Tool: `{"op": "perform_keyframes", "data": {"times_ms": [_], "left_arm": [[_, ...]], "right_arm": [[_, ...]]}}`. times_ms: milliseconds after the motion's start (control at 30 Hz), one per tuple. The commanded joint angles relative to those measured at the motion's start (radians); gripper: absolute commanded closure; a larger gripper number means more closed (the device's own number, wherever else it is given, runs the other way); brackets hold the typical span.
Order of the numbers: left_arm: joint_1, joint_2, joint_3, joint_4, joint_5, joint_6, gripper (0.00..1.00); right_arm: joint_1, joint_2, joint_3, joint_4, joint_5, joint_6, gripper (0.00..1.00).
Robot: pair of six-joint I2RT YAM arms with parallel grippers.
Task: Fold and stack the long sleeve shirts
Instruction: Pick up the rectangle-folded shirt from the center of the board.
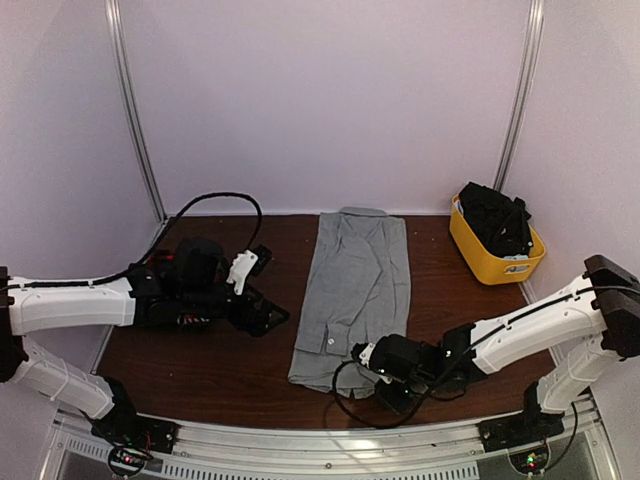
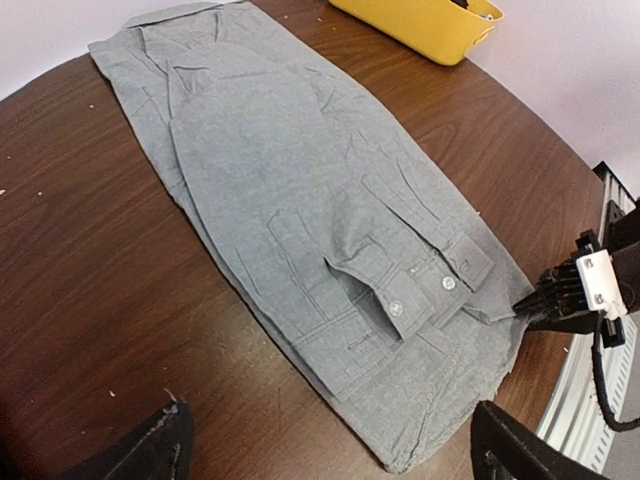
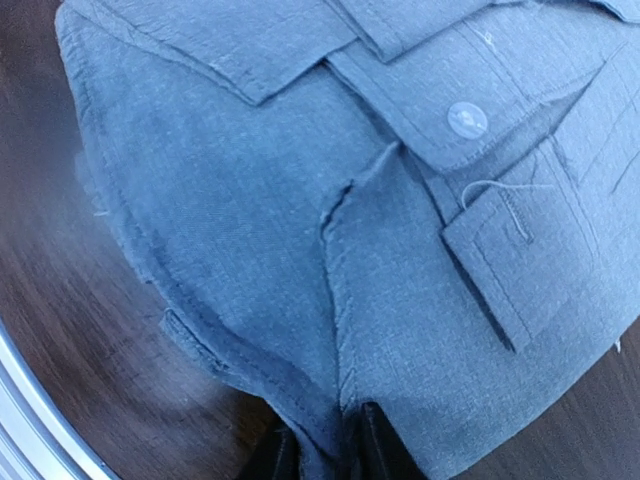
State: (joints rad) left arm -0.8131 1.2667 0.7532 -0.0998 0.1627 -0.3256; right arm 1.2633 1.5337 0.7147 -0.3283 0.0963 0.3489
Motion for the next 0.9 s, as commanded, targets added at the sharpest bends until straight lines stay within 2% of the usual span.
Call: {"op": "perform_keyframes", "data": {"times_ms": [0,67,267,533,667,867], "left_arm": [[-0.001,0.013,-0.054,0.108,0.126,0.049,0.02],[-0.007,0.01,-0.079,0.158,0.159,0.064,0.02],[-0.142,0.014,-0.128,0.211,0.122,0.185,0.02],[-0.33,0.106,-0.14,0.266,0.073,0.413,0.02],[-0.379,0.159,-0.14,0.292,0.028,0.502,0.02],[-0.404,0.223,-0.146,0.28,-0.03,0.589,0.06]], "right_arm": [[0.016,-0.004,-0.006,-0.074,0.052,0.05,0.88],[0.019,-0.023,-0.015,-0.08,0.057,0.066,1.0],[0.026,-0.162,-0.061,-0.071,-0.005,0.111,1.0],[0.025,-0.385,-0.105,-0.08,-0.094,0.146,1.0],[0.027,-0.437,-0.111,-0.084,-0.094,0.159,1.0],[0.026,-0.427,-0.12,-0.085,-0.095,0.174,1.0]]}}
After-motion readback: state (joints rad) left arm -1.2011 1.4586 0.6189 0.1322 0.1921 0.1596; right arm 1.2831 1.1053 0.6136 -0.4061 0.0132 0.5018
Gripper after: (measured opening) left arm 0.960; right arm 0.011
